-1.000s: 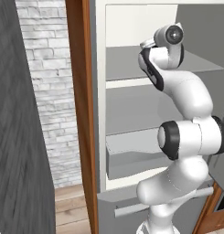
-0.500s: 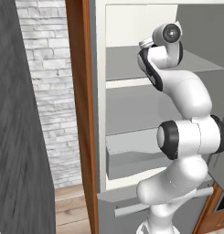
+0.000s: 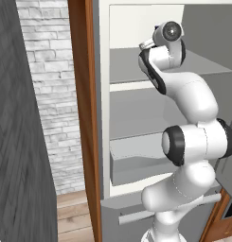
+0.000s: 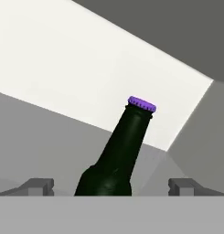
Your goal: Place the beer and liquor on the top shelf of the fridge to keep them out of children's reach, and place the sweet potato on lower shelves for easy access.
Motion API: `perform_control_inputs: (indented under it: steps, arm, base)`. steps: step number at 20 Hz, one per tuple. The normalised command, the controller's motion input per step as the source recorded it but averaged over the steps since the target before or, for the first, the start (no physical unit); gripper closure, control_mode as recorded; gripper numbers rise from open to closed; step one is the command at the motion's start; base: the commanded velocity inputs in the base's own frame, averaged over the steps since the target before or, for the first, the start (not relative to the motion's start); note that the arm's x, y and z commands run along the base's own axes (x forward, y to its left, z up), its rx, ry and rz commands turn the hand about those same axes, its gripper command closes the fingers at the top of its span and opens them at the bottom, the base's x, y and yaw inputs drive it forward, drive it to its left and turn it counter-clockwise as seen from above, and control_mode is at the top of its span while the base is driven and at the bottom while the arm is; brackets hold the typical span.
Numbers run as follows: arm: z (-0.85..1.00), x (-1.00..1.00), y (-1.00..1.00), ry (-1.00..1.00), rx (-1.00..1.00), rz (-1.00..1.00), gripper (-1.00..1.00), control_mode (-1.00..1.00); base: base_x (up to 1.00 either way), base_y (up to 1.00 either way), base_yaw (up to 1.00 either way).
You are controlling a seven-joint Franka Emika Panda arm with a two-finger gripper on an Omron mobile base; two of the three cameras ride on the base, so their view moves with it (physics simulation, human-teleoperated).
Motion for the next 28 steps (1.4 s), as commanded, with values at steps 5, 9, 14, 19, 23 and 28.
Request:
perform_control_inputs:
  steps: [5, 9, 14, 19, 23, 28]
  arm:
    - [0.00, 0.00, 0.24, 0.02, 0.02, 0.00, -1.00, -1.00]
    - [0.00, 0.00, 0.14, 0.00, 0.04, 0.00, -1.00, -1.00]
    - [0.00, -0.09, 0.00, 0.00, 0.03, 0.00, -1.00, -1.00]
    - [0.00, -0.46, 0.00, 0.00, 0.04, -0.01, -1.00, -1.00]
    - [-0.03, -0.83, 0.00, 0.00, 0.05, -0.06, -1.00, -1.00]
    - [-0.40, -1.00, 0.00, -0.09, 0.10, -0.11, -1.00, -1.00]
  base:
    - [0.00, 0.00, 0.00]
    - [0.00, 0.00, 0.00]
    - [0.00, 0.00, 0.00]
    - [0.00, 0.00, 0.00]
    - [0.00, 0.00, 0.00]
    - [0.00, 0.00, 0.00]
